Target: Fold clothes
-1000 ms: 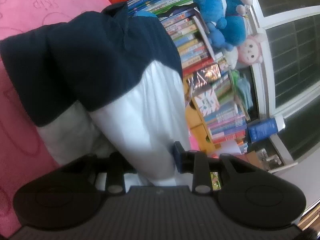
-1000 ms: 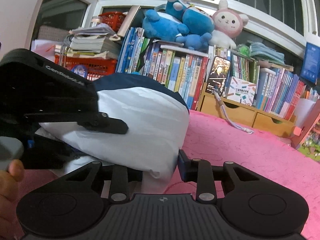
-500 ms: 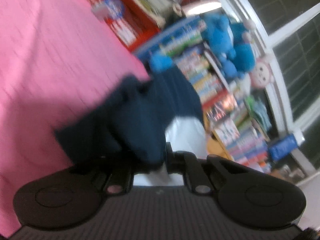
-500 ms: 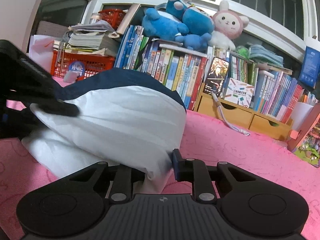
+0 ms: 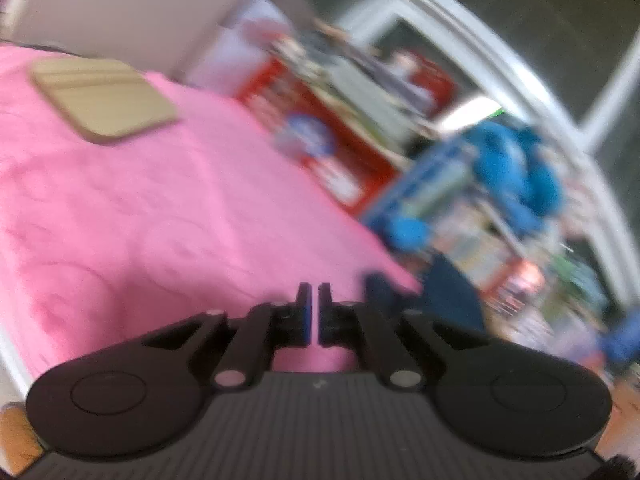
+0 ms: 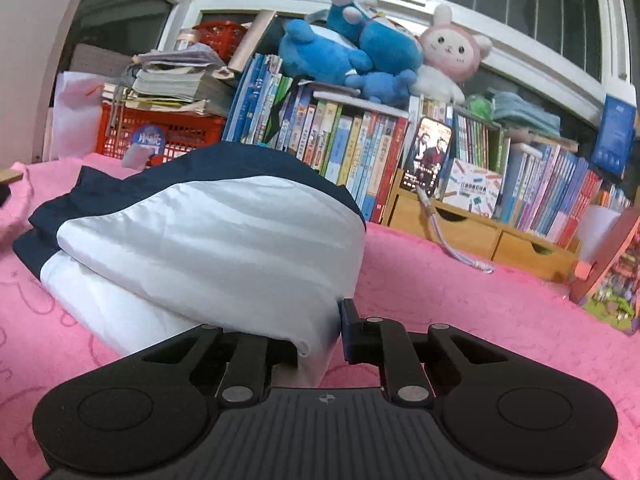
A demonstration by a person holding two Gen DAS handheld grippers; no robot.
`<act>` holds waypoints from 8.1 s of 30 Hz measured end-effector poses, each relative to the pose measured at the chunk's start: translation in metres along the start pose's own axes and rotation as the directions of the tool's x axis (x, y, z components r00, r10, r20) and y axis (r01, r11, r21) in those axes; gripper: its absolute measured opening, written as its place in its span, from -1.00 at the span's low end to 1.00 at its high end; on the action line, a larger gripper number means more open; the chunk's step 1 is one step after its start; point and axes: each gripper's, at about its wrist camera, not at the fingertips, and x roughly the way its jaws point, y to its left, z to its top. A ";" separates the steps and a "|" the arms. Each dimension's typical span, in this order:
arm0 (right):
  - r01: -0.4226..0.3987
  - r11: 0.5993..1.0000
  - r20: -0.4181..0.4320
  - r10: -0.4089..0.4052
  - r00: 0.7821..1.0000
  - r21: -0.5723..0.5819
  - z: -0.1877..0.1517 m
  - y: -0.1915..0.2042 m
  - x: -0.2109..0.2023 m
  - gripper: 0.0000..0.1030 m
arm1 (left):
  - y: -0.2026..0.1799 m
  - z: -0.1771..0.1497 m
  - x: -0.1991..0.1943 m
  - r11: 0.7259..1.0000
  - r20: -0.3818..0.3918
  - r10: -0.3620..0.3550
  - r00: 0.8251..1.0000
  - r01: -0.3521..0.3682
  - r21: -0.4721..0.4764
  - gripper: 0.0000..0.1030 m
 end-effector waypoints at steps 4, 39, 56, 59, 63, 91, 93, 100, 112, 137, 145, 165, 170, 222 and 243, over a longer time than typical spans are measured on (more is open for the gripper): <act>0.000 1.000 0.002 0.000 1.000 0.007 -0.001 -0.001 -0.001 -0.65 | -0.018 -0.012 0.010 0.950 -0.175 -0.306 0.936 0.288 -0.122 0.09; -0.081 0.974 -0.027 0.089 0.996 0.213 -0.012 -0.019 -0.009 -0.46 | -0.044 -0.033 0.062 0.981 -0.100 -0.188 0.977 0.182 -0.074 -0.87; -0.031 0.997 -0.008 0.032 0.999 0.076 -0.004 -0.009 -0.011 -0.56 | -0.010 -0.025 0.062 0.974 -0.051 -0.178 0.983 0.168 -0.151 -0.89; -0.031 0.999 -0.012 0.031 0.999 0.044 -0.006 -0.007 -0.009 -0.58 | -0.004 -0.028 0.053 0.979 -0.052 -0.156 0.986 0.147 -0.144 -0.89; -0.041 0.998 -0.029 0.042 0.999 0.036 -0.009 -0.007 -0.007 -0.58 | 0.002 -0.028 0.041 0.987 -0.033 -0.117 0.993 0.112 -0.113 -0.89; -0.106 0.986 -0.026 0.110 0.994 0.128 -0.010 -0.026 -0.006 -0.64 | -0.153 -0.164 0.035 -0.360 -0.253 -0.044 0.966 0.221 0.906 -0.10; -0.106 0.986 -0.024 0.110 0.994 0.130 -0.010 -0.027 -0.006 -0.64 | -0.152 -0.168 0.041 -0.411 -0.224 -0.054 0.973 0.182 0.893 -0.10; -0.105 0.986 -0.019 0.108 0.994 0.130 -0.011 -0.027 -0.007 -0.64 | -0.164 -0.182 0.063 -0.484 -0.203 -0.068 0.977 0.145 0.863 -0.27; -0.087 0.987 -0.016 0.090 0.996 0.132 -0.011 -0.025 -0.008 -0.66 | -0.138 -0.162 0.068 -0.429 -0.118 0.027 0.993 0.118 0.895 -0.91; -0.083 0.992 -0.019 0.086 0.996 0.091 -0.013 -0.022 -0.008 -0.64 | -0.072 -0.115 0.044 -0.124 0.017 0.307 0.952 0.022 0.992 -0.93; -0.105 0.985 -0.057 0.114 0.992 0.140 -0.019 -0.019 -0.014 -0.41 | -0.072 -0.082 0.013 0.327 -0.075 0.300 0.951 -0.028 0.945 -0.81; -0.186 0.933 -0.050 0.211 0.976 0.309 -0.006 -0.045 -0.010 -0.65 | -0.085 -0.087 -0.006 0.825 -0.238 0.050 0.970 0.095 0.557 -0.60; -0.214 0.939 -0.044 0.234 0.971 0.268 0.001 -0.046 -0.011 -0.66 | -0.132 -0.142 -0.013 0.288 -0.106 0.050 0.993 0.087 0.954 -0.42; -0.171 0.985 -0.066 0.172 0.983 0.023 -0.018 -0.030 -0.013 -0.61 | -0.042 -0.024 0.034 0.951 -0.399 -0.306 0.865 0.300 -0.078 -0.08; -0.166 0.983 -0.029 0.169 0.985 0.079 -0.021 -0.038 -0.014 -0.49 | -0.055 -0.064 0.064 0.928 -0.451 -0.371 0.812 0.306 -0.211 0.34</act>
